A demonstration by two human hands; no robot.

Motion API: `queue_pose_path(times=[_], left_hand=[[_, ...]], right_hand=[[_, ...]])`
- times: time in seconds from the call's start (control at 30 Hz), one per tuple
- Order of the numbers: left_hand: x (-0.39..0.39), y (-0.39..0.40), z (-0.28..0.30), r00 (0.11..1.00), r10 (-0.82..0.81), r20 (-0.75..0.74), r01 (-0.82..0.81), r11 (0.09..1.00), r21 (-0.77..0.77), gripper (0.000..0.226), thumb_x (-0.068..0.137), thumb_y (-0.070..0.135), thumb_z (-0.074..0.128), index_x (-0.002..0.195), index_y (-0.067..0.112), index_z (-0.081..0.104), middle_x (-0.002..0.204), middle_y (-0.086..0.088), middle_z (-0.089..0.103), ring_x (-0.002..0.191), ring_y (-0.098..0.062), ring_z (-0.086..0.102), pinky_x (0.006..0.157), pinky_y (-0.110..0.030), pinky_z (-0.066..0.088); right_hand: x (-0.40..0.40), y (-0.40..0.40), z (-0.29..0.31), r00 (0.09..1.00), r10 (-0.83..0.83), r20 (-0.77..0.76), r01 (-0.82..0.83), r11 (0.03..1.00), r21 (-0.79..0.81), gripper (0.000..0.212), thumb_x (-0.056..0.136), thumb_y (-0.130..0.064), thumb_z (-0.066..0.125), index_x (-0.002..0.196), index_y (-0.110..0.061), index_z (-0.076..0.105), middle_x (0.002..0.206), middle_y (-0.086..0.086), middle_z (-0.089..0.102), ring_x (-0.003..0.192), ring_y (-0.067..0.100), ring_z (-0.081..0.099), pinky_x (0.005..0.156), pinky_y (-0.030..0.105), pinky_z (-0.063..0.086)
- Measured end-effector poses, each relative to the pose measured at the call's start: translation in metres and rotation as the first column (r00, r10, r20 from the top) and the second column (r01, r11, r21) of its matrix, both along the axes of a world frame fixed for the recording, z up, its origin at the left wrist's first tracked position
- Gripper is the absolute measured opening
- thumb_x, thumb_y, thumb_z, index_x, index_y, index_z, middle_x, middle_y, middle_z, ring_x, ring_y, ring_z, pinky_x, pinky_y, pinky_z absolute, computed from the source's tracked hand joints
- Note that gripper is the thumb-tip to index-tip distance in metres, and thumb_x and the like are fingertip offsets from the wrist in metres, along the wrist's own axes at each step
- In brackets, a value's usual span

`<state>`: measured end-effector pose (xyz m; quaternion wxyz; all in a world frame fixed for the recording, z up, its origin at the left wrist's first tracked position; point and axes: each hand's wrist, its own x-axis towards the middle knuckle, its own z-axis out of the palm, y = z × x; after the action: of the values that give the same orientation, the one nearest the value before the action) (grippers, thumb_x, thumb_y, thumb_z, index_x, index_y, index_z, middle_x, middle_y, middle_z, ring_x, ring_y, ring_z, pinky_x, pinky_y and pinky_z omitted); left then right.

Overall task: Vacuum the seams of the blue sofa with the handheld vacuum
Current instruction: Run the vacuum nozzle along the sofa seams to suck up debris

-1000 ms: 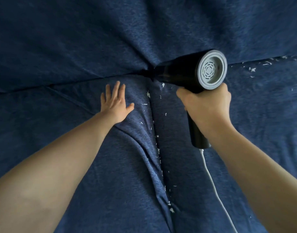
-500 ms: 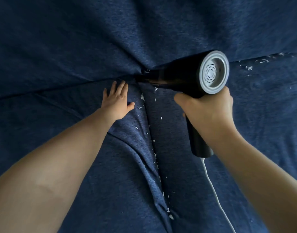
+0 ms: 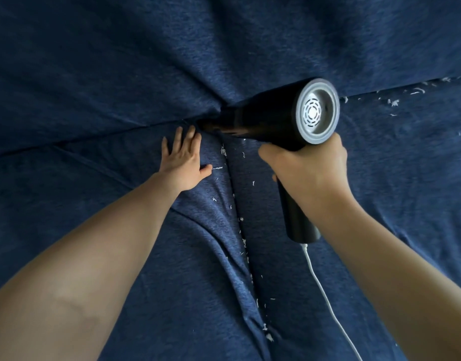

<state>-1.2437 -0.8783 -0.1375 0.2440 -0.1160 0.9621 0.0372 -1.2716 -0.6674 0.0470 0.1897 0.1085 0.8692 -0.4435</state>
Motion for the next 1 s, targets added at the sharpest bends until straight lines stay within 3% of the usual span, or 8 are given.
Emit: queue_pose_path(times=[0.2,0.43,0.67,0.83,1.0], left_hand=[[-0.001,0.002,0.000,1.000,0.005,0.017,-0.004,1.000,-0.011,0.088,0.093,0.057,0.045,0.153,0.010,0.002,0.162,-0.004,-0.010,0.148,-0.028,-0.012,0.118,-0.056,0.000],[-0.001,-0.001,0.002,0.997,-0.023,0.076,0.026,0.999,-0.040,0.087,0.095,0.059,0.037,0.154,0.012,-0.006,0.161,-0.004,-0.019,0.147,-0.029,-0.017,0.118,-0.055,-0.001],[0.020,0.005,0.013,0.990,-0.044,0.132,0.047,0.999,-0.019,0.087,0.095,0.060,0.034,0.153,0.017,-0.014,0.159,-0.006,-0.025,0.146,-0.029,-0.021,0.118,-0.054,-0.003],[0.037,0.007,0.015,0.980,-0.070,0.185,0.077,0.997,-0.030,0.089,0.095,0.061,0.035,0.152,0.018,-0.018,0.157,-0.006,-0.031,0.145,-0.029,-0.024,0.118,-0.053,-0.003],[0.046,0.015,0.021,0.980,-0.045,0.195,0.049,0.999,-0.014,0.084,0.097,0.057,0.033,0.153,0.018,-0.016,0.158,-0.005,-0.028,0.146,-0.029,-0.023,0.119,-0.053,-0.004]], right_hand=[[0.002,0.003,-0.001,1.000,-0.014,-0.002,0.014,1.000,0.028,0.019,0.073,-0.028,0.076,0.068,-0.016,0.061,0.067,0.000,0.071,0.080,0.023,0.072,0.079,0.036,0.060],[0.008,0.025,0.017,0.995,-0.097,0.001,0.097,0.995,0.030,0.020,0.074,-0.029,0.077,0.070,-0.016,0.063,0.070,-0.001,0.069,0.076,0.016,0.068,0.056,0.021,0.050],[0.024,0.032,0.027,0.995,-0.094,0.041,0.094,0.995,0.014,0.018,0.073,-0.026,0.077,0.069,-0.019,0.061,0.070,-0.002,0.068,0.078,0.021,0.069,0.064,0.028,0.054],[0.035,0.041,0.036,0.990,-0.138,-0.016,0.137,0.990,-0.041,0.016,0.072,-0.020,0.076,0.073,-0.010,0.063,0.070,0.010,0.069,0.075,0.029,0.070,0.050,0.031,0.051],[0.045,0.044,0.032,0.996,-0.085,0.001,0.085,0.996,0.018,0.018,0.071,-0.022,0.076,0.071,-0.009,0.063,0.064,0.008,0.067,0.065,0.023,0.064,0.047,0.021,0.046]])
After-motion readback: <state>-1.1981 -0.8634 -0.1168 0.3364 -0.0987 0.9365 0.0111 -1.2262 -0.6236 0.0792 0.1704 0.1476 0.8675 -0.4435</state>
